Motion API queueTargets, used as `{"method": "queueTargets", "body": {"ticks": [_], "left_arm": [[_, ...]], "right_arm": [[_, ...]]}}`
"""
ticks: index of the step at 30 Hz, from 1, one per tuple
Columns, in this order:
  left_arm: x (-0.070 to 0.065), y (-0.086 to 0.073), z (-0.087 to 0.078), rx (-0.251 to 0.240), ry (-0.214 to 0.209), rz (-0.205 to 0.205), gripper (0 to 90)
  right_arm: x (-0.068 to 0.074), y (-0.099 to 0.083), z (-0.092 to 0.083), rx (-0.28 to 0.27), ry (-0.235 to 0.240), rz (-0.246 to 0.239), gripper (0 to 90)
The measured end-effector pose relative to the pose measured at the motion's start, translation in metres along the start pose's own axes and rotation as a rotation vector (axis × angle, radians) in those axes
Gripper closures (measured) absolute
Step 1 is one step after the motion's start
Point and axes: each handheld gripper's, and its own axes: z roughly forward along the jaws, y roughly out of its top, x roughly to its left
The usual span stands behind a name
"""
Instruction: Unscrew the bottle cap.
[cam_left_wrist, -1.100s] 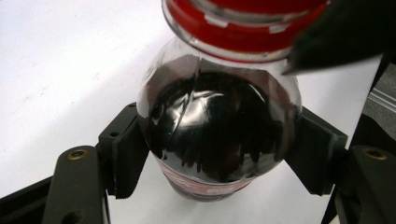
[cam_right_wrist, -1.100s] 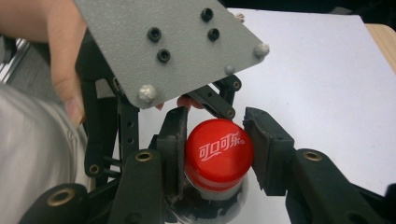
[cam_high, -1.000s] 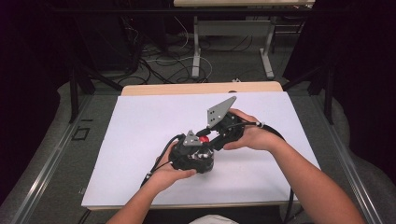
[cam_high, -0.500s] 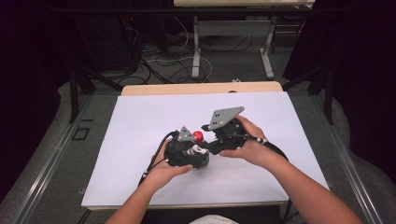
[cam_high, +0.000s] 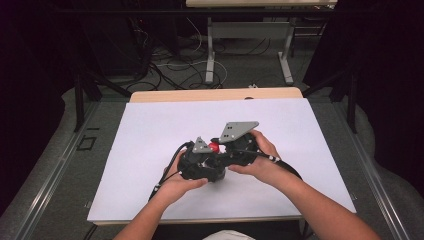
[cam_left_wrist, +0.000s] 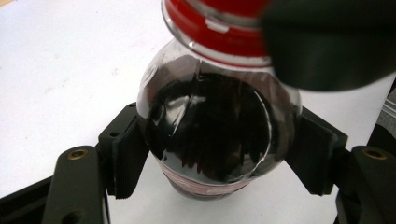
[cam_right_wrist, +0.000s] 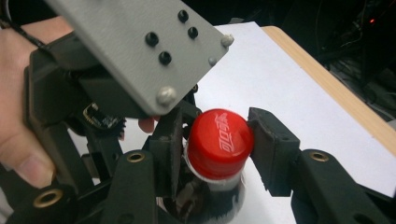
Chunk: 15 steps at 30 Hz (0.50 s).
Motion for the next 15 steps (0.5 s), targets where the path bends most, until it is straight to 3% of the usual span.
{"method": "queueTargets", "body": {"ticks": [4, 7, 10, 15], "left_arm": [[-0.002, 0.000, 0.001, -0.002, -0.002, 0.007, 29.9], [-0.002, 0.000, 0.000, 0.006, -0.009, 0.012, 29.9], [-0.002, 0.000, -0.001, 0.026, -0.008, 0.037, 29.9], [-0.006, 0.000, 0.000, 0.013, -0.023, 0.042, 29.9]], "right_arm": [[-0.002, 0.002, 0.004, -0.003, 0.017, 0.015, 59.2], [-0.008, 0.003, 0.004, 0.013, 0.079, -0.010, 60.3], [-0.018, 0.005, 0.005, 0.027, 0.182, -0.050, 60.6], [-0.035, 0.010, 0.006, 0.062, 0.339, -0.147, 60.7]]}}
